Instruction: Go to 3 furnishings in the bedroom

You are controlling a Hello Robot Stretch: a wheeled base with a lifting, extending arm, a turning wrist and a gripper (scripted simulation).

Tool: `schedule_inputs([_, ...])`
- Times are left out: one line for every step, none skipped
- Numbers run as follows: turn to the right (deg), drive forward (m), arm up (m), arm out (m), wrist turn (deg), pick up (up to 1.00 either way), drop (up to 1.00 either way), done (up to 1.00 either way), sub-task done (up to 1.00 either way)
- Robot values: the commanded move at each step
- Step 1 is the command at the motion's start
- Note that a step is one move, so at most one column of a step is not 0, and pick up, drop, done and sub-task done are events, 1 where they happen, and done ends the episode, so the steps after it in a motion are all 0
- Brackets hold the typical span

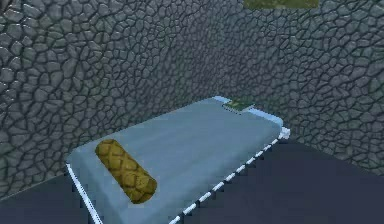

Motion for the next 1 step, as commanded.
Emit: schedule_inputs([0.0, 0.00, 0.00, 0.00, 0.0, 0.00, 0.00, 1.00, 0.00])
